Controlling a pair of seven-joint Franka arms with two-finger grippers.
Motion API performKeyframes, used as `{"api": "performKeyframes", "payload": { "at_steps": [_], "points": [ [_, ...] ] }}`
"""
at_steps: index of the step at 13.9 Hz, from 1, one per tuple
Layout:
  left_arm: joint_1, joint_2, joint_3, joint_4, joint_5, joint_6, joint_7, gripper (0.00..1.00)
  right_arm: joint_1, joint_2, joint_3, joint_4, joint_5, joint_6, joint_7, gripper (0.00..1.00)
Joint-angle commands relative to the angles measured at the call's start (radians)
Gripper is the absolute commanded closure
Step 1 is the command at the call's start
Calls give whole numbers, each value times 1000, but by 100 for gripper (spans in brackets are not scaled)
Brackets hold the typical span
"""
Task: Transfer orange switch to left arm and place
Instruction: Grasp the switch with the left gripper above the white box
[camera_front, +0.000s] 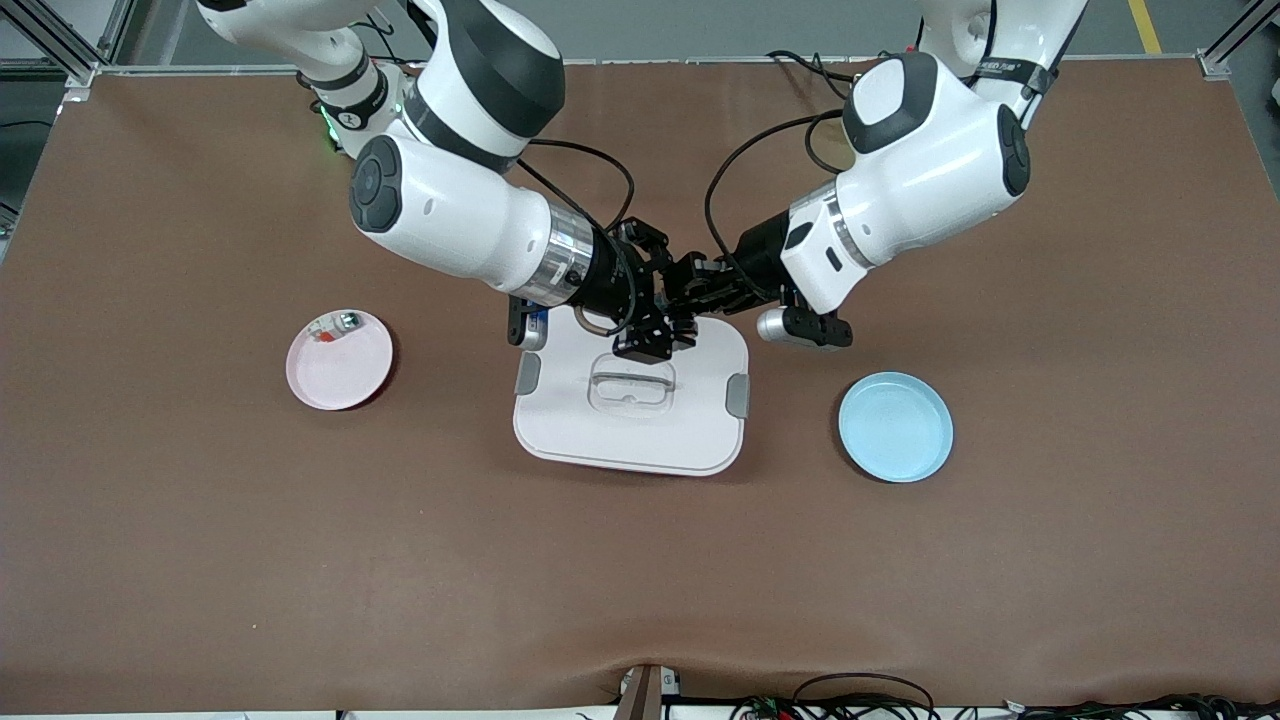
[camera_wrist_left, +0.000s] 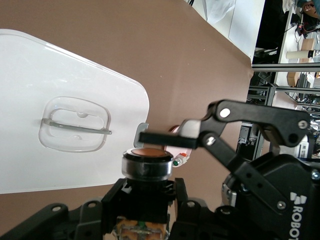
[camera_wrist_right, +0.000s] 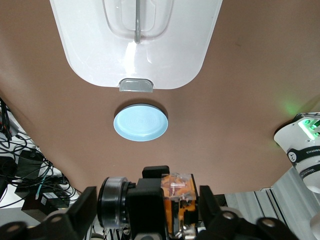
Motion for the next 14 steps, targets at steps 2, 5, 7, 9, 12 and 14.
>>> {"api": "performKeyframes", "payload": {
  "at_steps": [2,5,7,9,12,14],
  "points": [
    [13,-9,-4,-3,-3,-25,-10,100,4,22,-7,35,5,7,9,0],
    [46,-29,3,-3,0,-115,-8,100,-11,22,-7,35,4,-4,-53,0],
    [94,-60,3,-1,77,-227,-8,100,-32,22,-7,35,4,-26,-78,0],
    [123,-92,3,0,152,-331,-8,100,-43,21,-7,37,2,-92,-176,0],
    [149,-144,3,0,356,-477,-46,100,-63,19,-21,61,-9,-261,-387,0],
    [151,-146,5,2,457,-546,-74,100,-103,18,-32,78,-9,-393,-527,0]
  ]
}}
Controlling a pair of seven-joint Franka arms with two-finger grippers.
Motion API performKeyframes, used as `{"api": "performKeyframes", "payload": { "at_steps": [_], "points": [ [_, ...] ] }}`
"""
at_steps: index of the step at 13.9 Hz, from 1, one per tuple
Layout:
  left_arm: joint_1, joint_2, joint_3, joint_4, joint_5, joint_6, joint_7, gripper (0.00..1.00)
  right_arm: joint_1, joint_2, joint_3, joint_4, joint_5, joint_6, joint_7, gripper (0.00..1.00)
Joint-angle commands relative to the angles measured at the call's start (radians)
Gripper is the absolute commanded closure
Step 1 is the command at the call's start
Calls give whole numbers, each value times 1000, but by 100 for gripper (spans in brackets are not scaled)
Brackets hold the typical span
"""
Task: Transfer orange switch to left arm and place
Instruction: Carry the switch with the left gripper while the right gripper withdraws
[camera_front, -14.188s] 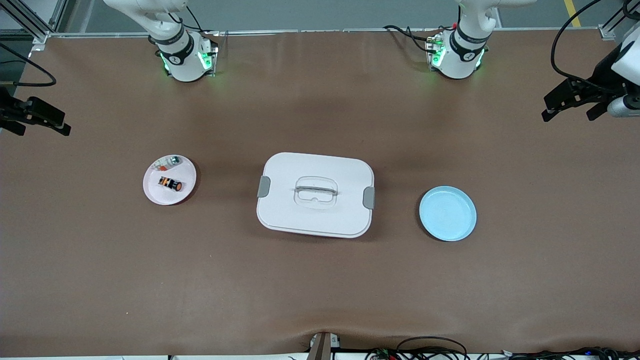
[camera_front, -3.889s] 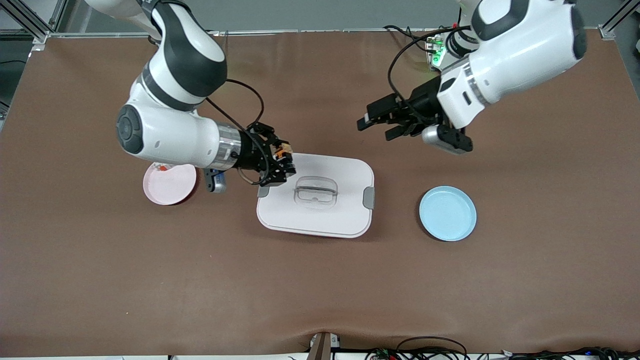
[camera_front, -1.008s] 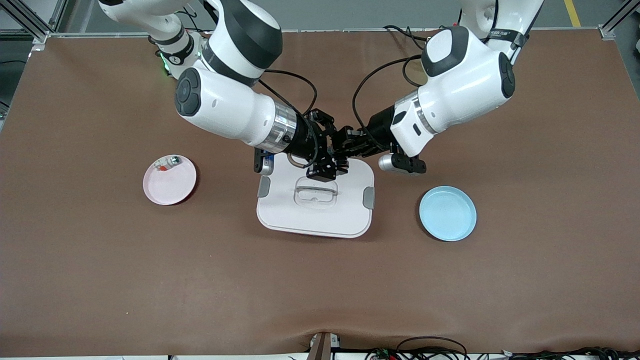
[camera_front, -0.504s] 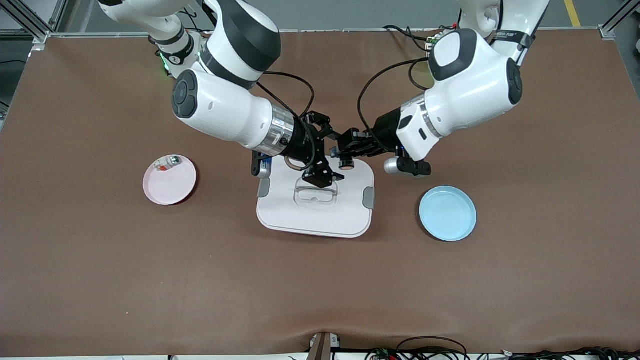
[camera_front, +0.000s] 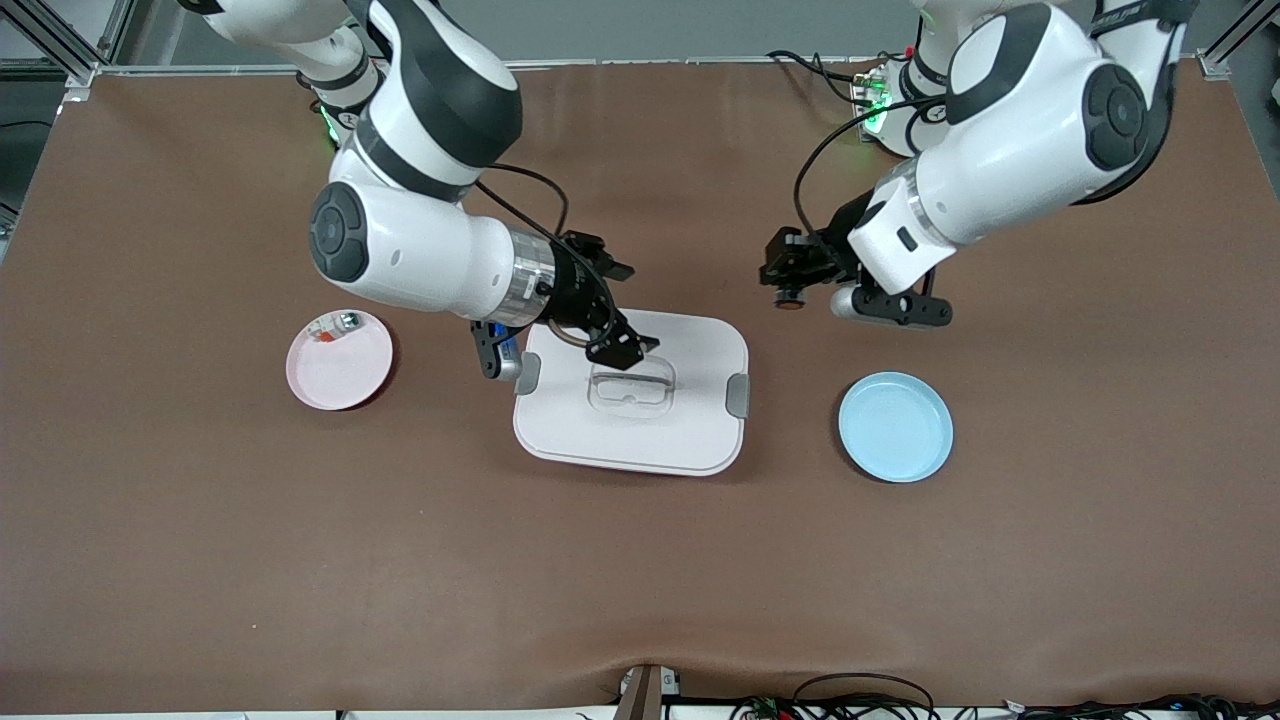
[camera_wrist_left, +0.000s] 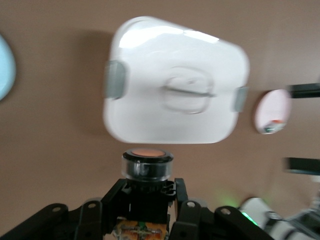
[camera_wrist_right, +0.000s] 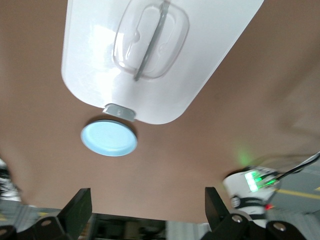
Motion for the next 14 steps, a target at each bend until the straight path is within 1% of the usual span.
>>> {"api": "performKeyframes", "payload": {
  "at_steps": [1,2,4,6,7,9,12,14],
  "points": [
    [1,-20,0,-14,131,-61,-69,100,-61,14,-2,66,-6,-176,-177,0],
    [1,-19,-1,-17,201,-63,-144,100,-91,13,-2,85,-11,-245,-240,0],
    [-1,-11,-1,-29,304,-61,-291,100,-142,10,1,115,-43,-352,-354,0],
    [5,6,0,-31,372,-61,-440,100,-196,4,2,155,-87,-472,-498,0],
    [27,14,0,-29,395,-58,-507,100,-211,2,2,175,-127,-525,-588,0],
    [59,27,0,-29,404,-51,-616,100,-225,-1,2,195,-236,-599,-775,0],
    [142,46,0,-31,406,-35,-748,100,-233,-15,2,197,-394,-650,-1042,0],
    [169,64,0,-32,406,1,-872,100,-245,-27,2,197,-465,-661,-1277,0]
  ]
}}
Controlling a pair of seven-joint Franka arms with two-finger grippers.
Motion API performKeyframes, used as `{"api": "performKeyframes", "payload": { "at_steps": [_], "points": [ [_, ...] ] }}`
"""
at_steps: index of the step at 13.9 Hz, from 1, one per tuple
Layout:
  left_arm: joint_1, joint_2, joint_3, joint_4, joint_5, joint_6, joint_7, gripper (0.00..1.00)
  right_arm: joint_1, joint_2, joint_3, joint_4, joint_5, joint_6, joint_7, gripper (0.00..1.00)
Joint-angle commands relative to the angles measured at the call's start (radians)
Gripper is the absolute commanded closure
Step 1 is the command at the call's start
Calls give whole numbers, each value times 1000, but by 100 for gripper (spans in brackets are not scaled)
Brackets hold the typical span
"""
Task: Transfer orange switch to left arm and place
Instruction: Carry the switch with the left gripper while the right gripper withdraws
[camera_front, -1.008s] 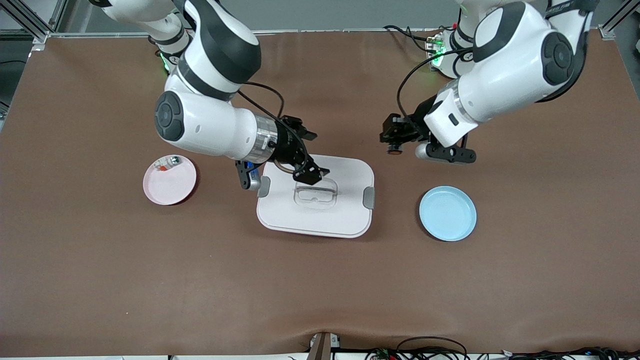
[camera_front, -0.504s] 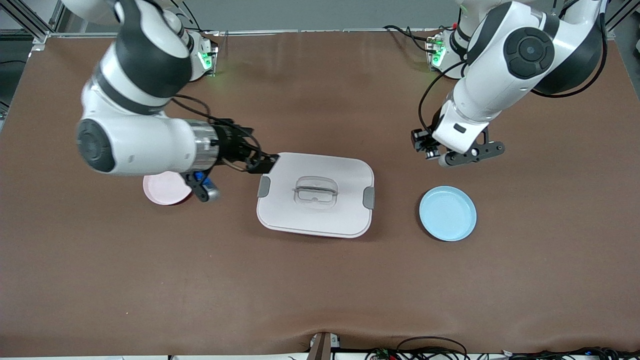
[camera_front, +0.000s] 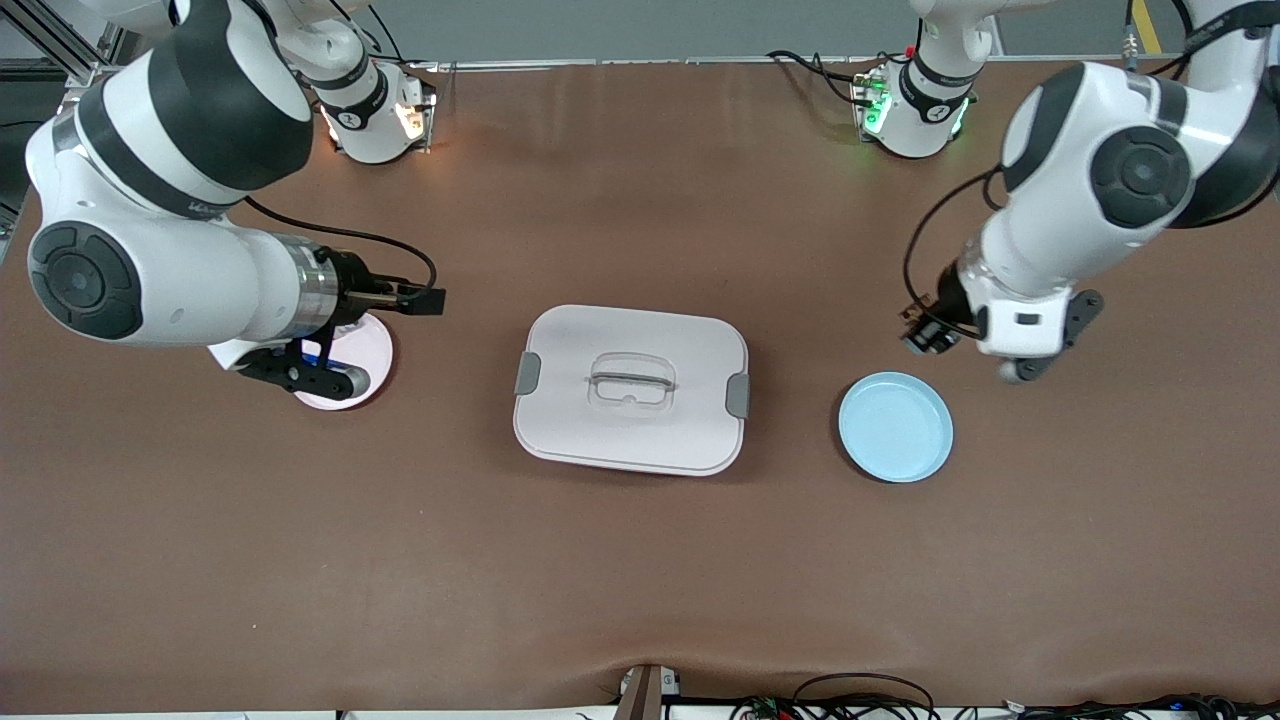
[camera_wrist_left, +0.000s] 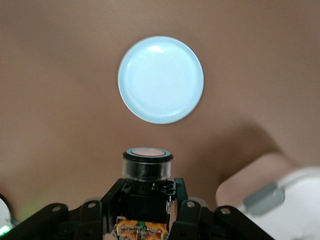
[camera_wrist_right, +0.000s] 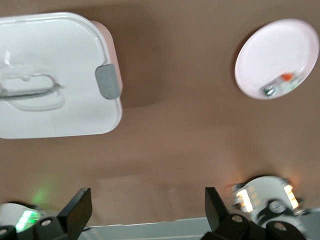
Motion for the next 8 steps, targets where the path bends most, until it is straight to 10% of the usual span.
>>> {"api": "performKeyframes", "payload": {
  "at_steps": [1,8],
  "points": [
    [33,15,-8,-13,18,59,-178,100,-28,-19,15,10,-114,-21,-287,0],
    [81,18,-7,-231,74,413,-467,100,-77,-35,12,9,-220,-32,-423,0]
  ]
}}
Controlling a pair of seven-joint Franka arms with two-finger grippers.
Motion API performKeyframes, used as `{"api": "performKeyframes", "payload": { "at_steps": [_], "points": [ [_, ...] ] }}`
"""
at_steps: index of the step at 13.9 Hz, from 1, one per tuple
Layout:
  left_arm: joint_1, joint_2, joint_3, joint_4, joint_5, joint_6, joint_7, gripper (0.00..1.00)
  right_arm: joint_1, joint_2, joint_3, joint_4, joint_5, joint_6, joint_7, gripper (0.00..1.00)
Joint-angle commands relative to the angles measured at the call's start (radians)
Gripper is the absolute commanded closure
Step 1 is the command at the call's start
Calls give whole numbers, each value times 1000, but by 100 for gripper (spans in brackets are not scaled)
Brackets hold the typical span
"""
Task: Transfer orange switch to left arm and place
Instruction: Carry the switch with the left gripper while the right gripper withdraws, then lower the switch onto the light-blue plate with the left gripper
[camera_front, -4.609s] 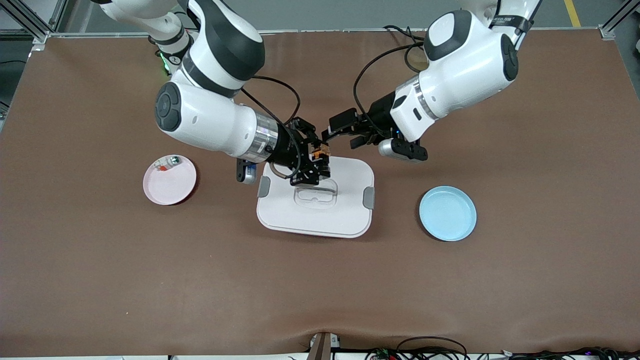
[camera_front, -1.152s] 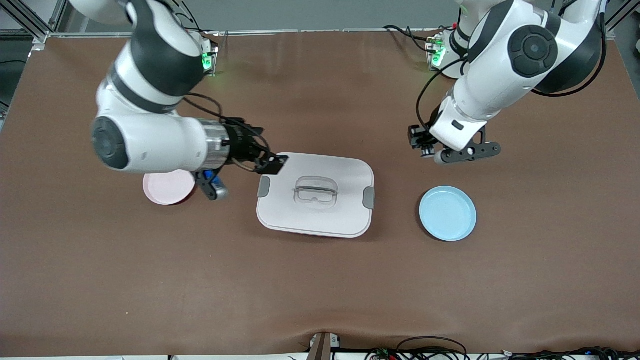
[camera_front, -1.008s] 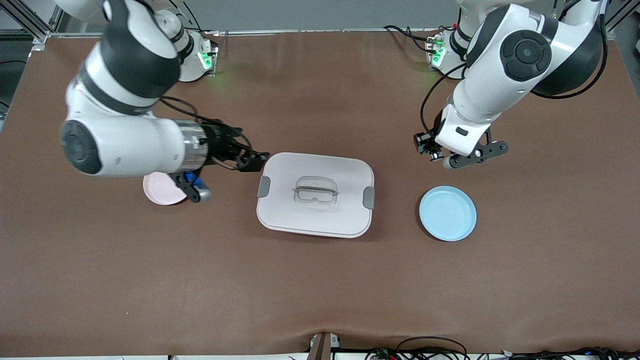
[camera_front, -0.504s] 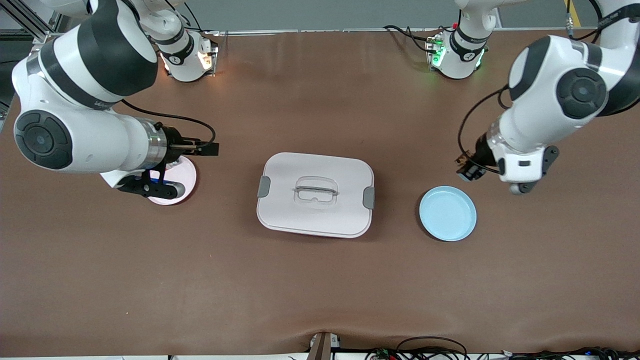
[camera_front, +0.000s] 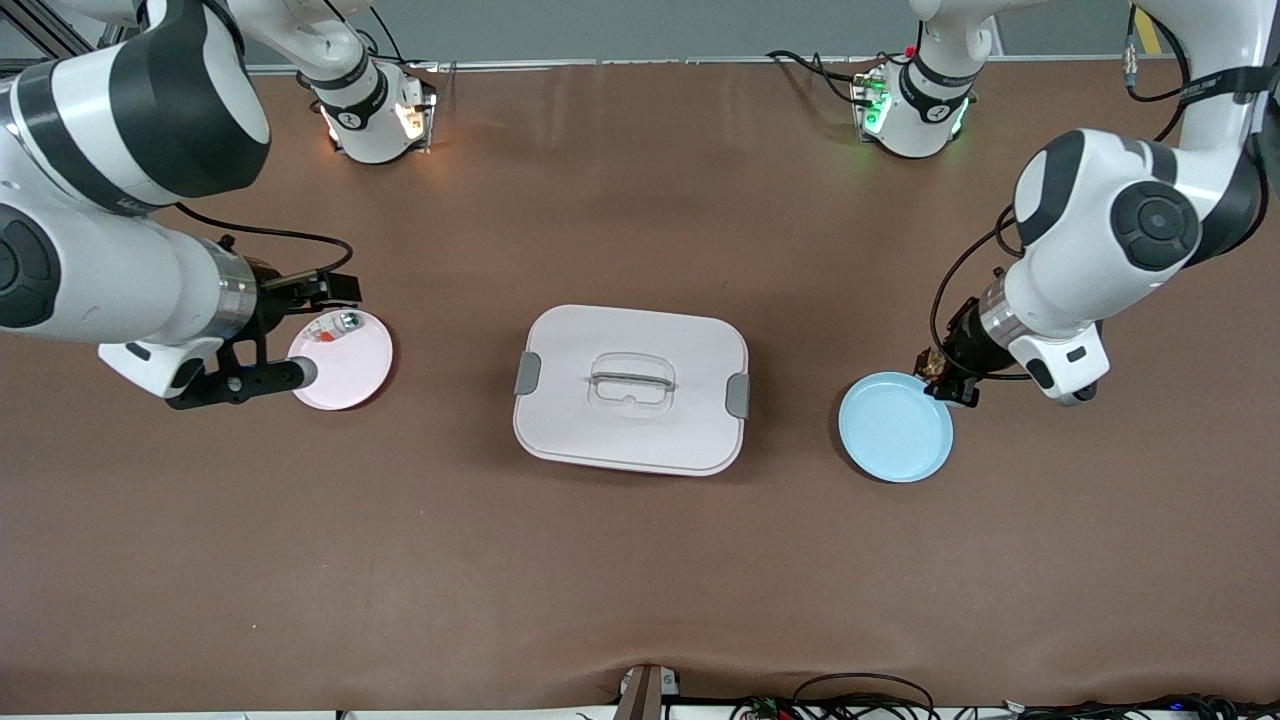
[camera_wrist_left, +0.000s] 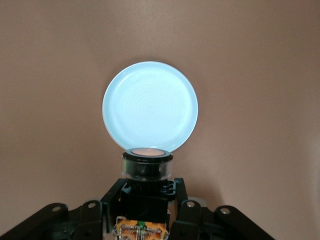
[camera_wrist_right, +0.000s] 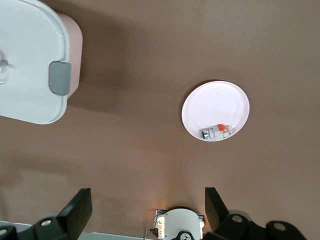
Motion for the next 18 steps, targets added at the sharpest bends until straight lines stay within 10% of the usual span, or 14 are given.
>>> {"api": "performKeyframes", "payload": {
  "at_steps": [1,11,18],
  "points": [
    [37,-10,-7,-101,43,135,-69,100,-19,-10,13,3,-29,-10,-12,0],
    [53,225,-6,-141,511,310,-551,100,-129,-30,18,3,-23,19,-15,0],
    [34,312,-11,-98,531,313,-602,100,-184,-99,16,3,-28,54,-15,0]
  ]
}}
